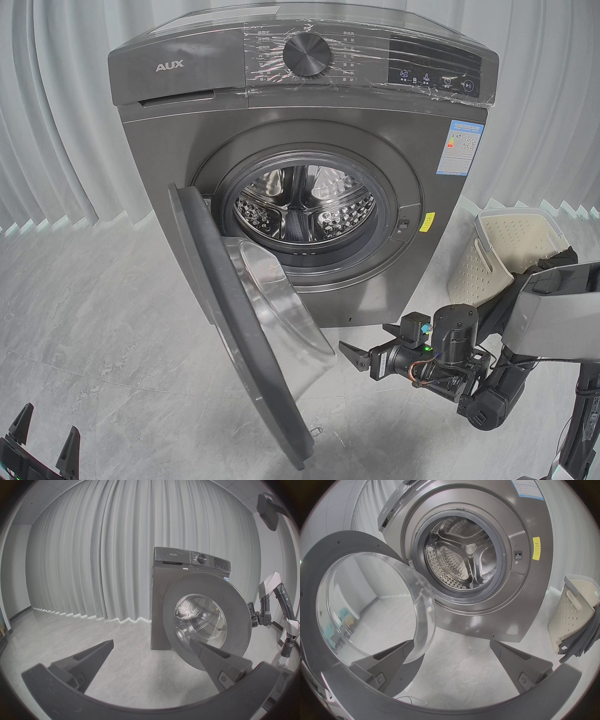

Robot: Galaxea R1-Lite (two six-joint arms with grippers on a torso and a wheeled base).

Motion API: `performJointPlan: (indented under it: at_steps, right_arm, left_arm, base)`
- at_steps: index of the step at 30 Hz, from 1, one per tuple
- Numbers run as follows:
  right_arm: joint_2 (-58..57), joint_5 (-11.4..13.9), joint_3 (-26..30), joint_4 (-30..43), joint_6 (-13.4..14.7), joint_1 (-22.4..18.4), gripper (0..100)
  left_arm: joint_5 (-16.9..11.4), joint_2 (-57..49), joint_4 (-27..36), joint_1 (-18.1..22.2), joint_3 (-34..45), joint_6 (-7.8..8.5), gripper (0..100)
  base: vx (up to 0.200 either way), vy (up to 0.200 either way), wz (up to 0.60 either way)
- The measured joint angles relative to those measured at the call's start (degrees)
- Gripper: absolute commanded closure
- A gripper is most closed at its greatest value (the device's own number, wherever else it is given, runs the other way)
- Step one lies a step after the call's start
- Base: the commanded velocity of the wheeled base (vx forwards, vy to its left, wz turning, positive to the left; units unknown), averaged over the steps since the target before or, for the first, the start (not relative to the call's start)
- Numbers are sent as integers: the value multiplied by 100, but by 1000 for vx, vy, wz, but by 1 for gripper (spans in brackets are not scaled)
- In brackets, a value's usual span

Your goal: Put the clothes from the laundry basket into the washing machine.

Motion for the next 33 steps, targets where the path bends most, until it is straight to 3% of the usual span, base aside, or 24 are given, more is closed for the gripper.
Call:
performJointPlan:
  at_steps: [7, 14, 22, 33]
  right_arm:
    - [28, 1, -127, 22, 45, -12, 0]
    - [100, 12, -608, 364, 557, -91, 0]
    - [306, -11, -1135, 651, 538, 22, 0]
    - [351, 34, -1133, 589, 512, 558, 0]
  left_arm:
    - [-2, 0, 2, 5, 0, 22, 0]
    - [9, 0, 0, 0, 0, 22, 0]
    - [-9, 0, 2, 0, 0, 26, 0]
    - [-13, 0, 2, -1, 0, 23, 0]
  base:
    - [-29, 0, 0]
    - [-143, 0, 0]
    - [0, 0, 0]
    - [0, 0, 0]
